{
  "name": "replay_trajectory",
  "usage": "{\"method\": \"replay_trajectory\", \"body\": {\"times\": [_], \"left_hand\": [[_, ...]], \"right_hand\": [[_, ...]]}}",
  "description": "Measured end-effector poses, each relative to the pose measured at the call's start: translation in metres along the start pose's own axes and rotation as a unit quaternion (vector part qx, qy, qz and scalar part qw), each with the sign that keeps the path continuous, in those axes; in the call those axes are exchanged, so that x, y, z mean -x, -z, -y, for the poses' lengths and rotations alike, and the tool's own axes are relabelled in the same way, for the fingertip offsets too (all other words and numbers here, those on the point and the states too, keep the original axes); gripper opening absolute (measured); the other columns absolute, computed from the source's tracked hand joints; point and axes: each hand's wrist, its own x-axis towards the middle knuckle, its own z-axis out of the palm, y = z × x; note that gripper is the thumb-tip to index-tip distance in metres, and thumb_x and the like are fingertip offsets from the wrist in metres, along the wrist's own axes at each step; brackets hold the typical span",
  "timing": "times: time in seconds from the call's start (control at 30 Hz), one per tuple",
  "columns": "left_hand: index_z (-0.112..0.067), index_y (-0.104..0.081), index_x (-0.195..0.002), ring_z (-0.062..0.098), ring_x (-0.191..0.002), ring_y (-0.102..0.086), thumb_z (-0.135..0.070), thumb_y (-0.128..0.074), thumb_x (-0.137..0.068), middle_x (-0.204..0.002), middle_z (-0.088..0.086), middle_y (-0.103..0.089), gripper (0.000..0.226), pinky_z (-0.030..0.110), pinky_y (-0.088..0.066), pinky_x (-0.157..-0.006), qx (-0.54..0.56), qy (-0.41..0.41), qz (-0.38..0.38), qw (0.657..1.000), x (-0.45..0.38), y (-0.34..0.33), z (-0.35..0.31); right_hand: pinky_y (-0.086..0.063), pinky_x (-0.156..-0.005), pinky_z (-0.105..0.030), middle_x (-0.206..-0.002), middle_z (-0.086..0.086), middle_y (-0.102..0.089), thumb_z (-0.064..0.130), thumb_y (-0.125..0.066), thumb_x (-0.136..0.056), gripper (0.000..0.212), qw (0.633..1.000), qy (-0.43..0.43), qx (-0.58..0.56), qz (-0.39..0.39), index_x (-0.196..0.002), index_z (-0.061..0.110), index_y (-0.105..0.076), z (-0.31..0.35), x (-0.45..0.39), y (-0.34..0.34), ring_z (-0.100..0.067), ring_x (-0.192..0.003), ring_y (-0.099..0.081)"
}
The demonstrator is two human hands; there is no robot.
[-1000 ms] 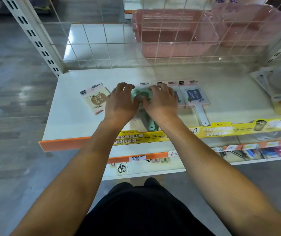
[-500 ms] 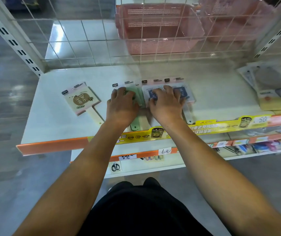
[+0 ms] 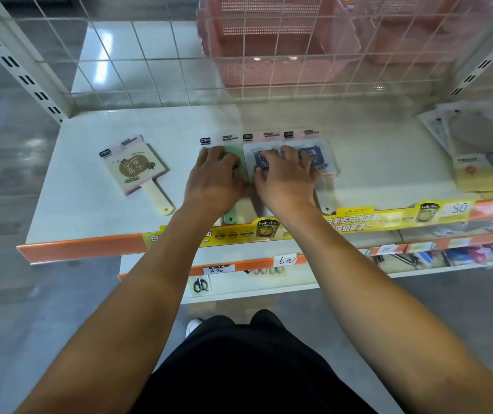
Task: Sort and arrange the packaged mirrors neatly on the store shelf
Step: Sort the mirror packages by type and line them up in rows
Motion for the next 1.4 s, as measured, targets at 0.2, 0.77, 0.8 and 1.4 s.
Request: {"method": "replay_trajectory", "body": {"times": [0.2, 0.77, 0.8, 1.4], "left_hand": [[-0.02, -0.059, -0.121, 0.025, -0.127, -0.038, -0.036, -0.06, -0.085, -0.134, 0.002, -0.049, 0.04, 0.041, -0.039, -0.102, -0.015, 0.0, -0.008, 1.0, 0.0, -0.001, 0.001], [-0.021, -0.054, -0.13, 0.029, -0.137, -0.031, -0.034, -0.06, -0.083, -0.143, 0.003, -0.043, 0.049, 0.045, -0.03, -0.111, -0.003, -0.003, -0.017, 1.0, 0.004, -0.005, 0.004], [-0.023, -0.051, -0.134, 0.03, -0.141, -0.027, -0.034, -0.06, -0.084, -0.147, 0.004, -0.04, 0.052, 0.046, -0.027, -0.113, 0.0, -0.001, -0.012, 1.0, 0.004, -0.005, 0.002], [-0.017, -0.052, -0.133, 0.028, -0.132, -0.043, -0.031, -0.057, -0.088, -0.142, 0.008, -0.046, 0.047, 0.047, -0.04, -0.102, 0.006, 0.077, -0.132, 0.988, 0.04, 0.038, 0.065]], "right_hand": [[-0.028, -0.107, -0.057, -0.142, -0.005, -0.041, 0.042, -0.048, -0.095, 0.039, 1.0, -0.001, 0.007, -0.002, -0.131, 0.03, -0.053, 0.001, 0.0, -0.001, -0.039, -0.135, -0.028], [-0.027, -0.111, -0.054, -0.148, -0.005, -0.037, 0.044, -0.05, -0.092, 0.047, 0.999, 0.018, -0.024, -0.013, -0.137, 0.027, -0.048, -0.01, 0.002, -0.006, -0.035, -0.14, -0.026], [-0.028, -0.111, -0.053, -0.149, -0.006, -0.037, 0.044, -0.05, -0.092, 0.048, 0.999, 0.021, -0.029, -0.019, -0.137, 0.026, -0.048, -0.011, 0.003, -0.005, -0.035, -0.14, -0.026], [-0.033, -0.109, -0.045, -0.15, -0.004, -0.035, 0.041, -0.053, -0.092, 0.049, 0.986, 0.144, -0.08, -0.006, -0.138, 0.024, -0.047, 0.069, 0.011, -0.019, -0.032, -0.138, -0.03]]}}
